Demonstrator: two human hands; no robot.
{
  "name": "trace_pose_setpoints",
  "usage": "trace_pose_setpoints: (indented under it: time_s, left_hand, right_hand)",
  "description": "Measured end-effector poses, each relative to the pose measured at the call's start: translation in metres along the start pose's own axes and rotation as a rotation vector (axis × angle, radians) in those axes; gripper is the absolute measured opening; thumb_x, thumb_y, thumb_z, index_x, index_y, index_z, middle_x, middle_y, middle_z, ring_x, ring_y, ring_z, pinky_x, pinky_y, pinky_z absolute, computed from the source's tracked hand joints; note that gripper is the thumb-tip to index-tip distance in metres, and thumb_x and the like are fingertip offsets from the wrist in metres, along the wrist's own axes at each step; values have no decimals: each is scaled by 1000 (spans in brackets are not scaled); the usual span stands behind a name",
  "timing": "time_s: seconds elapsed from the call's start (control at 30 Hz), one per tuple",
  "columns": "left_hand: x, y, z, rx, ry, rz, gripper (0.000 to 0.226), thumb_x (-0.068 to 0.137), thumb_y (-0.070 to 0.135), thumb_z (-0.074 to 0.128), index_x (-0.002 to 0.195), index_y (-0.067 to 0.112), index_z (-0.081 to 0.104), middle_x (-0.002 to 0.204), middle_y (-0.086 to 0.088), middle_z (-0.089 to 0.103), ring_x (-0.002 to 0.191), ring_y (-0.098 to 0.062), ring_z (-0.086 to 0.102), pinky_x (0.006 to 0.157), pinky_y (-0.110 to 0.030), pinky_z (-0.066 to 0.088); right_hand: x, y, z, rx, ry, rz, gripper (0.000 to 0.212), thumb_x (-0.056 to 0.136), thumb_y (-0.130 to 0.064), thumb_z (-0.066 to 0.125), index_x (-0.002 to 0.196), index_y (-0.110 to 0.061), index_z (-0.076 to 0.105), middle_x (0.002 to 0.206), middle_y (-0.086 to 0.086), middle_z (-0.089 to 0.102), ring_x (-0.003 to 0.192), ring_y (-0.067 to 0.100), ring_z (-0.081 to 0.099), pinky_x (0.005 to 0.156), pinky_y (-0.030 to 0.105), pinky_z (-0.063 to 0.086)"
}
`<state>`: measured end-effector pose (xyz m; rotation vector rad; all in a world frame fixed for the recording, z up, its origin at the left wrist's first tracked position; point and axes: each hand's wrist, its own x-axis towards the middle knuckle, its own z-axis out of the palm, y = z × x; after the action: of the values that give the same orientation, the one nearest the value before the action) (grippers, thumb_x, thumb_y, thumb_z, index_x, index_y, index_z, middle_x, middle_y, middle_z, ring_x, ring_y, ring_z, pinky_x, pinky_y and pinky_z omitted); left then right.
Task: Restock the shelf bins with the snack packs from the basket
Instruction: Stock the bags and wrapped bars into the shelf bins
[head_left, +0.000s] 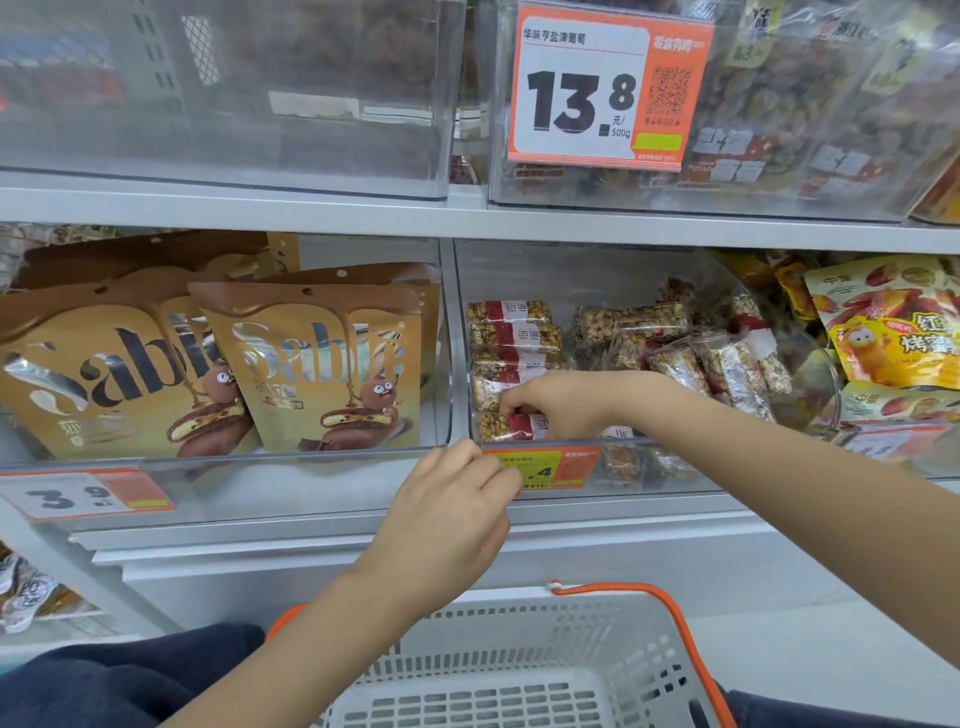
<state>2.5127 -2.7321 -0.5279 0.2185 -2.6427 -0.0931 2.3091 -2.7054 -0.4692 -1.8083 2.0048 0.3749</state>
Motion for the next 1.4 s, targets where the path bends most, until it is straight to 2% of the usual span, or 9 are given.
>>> trace_pose_setpoints:
  time_s: [0.17, 0.3, 0.5, 0.77, 0.9, 1.0, 1.1, 1.27, 1.4]
  left_hand:
    - [1, 1, 0, 9, 0, -1, 13, 78, 16, 47, 79, 17, 61, 75, 5, 60, 77, -21, 53, 67, -32, 36]
    - [2, 1, 1, 33, -8, 11, 12, 77, 16, 49, 79, 17, 61, 74, 5, 60, 76, -22, 52, 66, -33, 38]
    - [1, 0, 2, 48, -21, 25, 15, 78, 16, 46, 79, 16, 61, 73, 4, 59, 75, -22, 50, 66, -31, 35]
    - [1, 0, 3, 45, -14, 17, 15, 77, 16, 47, 79, 16, 61, 73, 4, 59, 74, -21, 51, 66, -31, 34]
    - [2, 0, 4, 46, -10, 16, 14, 78, 16, 46, 79, 16, 61, 74, 4, 59, 74, -21, 50, 66, -31, 35]
    - [1, -2, 4, 35, -22, 15, 15, 79, 15, 46, 80, 16, 62, 75, 4, 59, 75, -21, 52, 67, -31, 35]
    - [1, -2, 3, 32, -26, 13, 15, 79, 15, 46, 81, 16, 61, 75, 4, 59, 76, -21, 51, 67, -31, 36]
    - [1, -1, 2, 39, -26, 12, 15, 78, 16, 46, 80, 16, 61, 75, 4, 59, 75, -21, 52, 67, -30, 34]
    - [1, -1, 3, 43, -36, 21, 14, 77, 15, 48, 81, 16, 61, 76, 3, 60, 76, -22, 53, 66, -32, 35]
  right_hand:
    - [-3, 5, -3, 128, 58, -18, 65, 83, -20, 71, 141, -22, 42, 142, -2, 47, 128, 19, 46, 106, 33, 39]
    - [-5, 6, -6, 106, 69, -36, 65, 85, -15, 69, 143, -24, 40, 145, -5, 44, 130, 15, 42, 102, 23, 35]
    - [-9, 8, -6, 179, 103, -47, 63, 82, -17, 73, 137, -30, 46, 133, -6, 54, 119, 10, 51, 100, 26, 43]
    - [-29, 24, -9, 241, 256, 5, 34, 79, -20, 76, 112, -22, 68, 100, -7, 66, 84, 2, 60, 69, 8, 45]
    - [-23, 19, -4, 223, 385, 9, 28, 79, -15, 76, 107, -20, 71, 102, -2, 69, 90, 10, 61, 81, 25, 51]
    - [-26, 26, -3, 226, 424, 14, 58, 74, -26, 80, 126, -27, 55, 129, -3, 54, 116, 12, 48, 99, 30, 41]
    - [-27, 32, 1, 168, 197, 21, 91, 77, -22, 78, 149, -27, 22, 155, -8, 26, 139, 12, 27, 111, 25, 25]
    - [-18, 36, -2, 196, 129, 71, 89, 83, -23, 72, 151, -35, 16, 156, -14, 19, 143, 13, 21, 114, 31, 21]
    - [-18, 39, -4, 140, -37, 63, 92, 87, -50, 59, 151, -35, -6, 159, -13, -7, 146, 10, 2, 119, 33, 9]
